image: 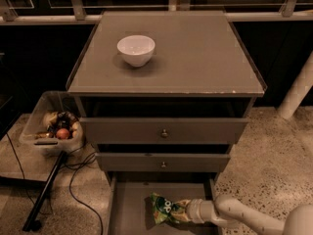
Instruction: Pick green rice chip bag from bottom drawer and place on counter
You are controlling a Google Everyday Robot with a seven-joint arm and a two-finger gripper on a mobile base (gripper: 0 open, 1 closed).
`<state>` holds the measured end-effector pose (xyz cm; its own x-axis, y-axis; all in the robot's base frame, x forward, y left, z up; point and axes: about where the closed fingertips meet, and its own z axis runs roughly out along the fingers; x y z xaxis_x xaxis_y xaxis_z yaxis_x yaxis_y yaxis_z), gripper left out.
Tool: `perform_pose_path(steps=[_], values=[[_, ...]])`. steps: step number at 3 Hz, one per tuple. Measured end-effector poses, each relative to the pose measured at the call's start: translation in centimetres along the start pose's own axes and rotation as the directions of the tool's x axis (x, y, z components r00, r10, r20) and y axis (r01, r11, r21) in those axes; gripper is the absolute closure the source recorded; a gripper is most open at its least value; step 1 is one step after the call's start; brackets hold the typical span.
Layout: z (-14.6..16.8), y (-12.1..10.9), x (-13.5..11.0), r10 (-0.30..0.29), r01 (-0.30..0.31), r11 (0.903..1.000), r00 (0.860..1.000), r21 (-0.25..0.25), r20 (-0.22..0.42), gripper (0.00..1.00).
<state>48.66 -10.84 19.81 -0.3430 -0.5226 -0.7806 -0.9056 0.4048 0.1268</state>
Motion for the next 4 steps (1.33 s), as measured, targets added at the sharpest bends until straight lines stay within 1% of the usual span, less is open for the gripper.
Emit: perform_pose_path(steps=[1,2,3,4], values=[[-4.1,-0.1,-1.6,-0.010,0.011,0.9999,0.998,-0.007,0.064,1.00],[-9.5,-0.5,-3.9,-0.051,0.049,0.9984,0.995,0.028,0.080,1.00],[-15.0,-1.9,-7.3,-0.095,0.093,0.9924,0.995,0.081,0.029,1.00],[-20.6,-3.5,-11.0,-0.137,0.142,0.9786,0.990,0.149,-0.045,1.00]])
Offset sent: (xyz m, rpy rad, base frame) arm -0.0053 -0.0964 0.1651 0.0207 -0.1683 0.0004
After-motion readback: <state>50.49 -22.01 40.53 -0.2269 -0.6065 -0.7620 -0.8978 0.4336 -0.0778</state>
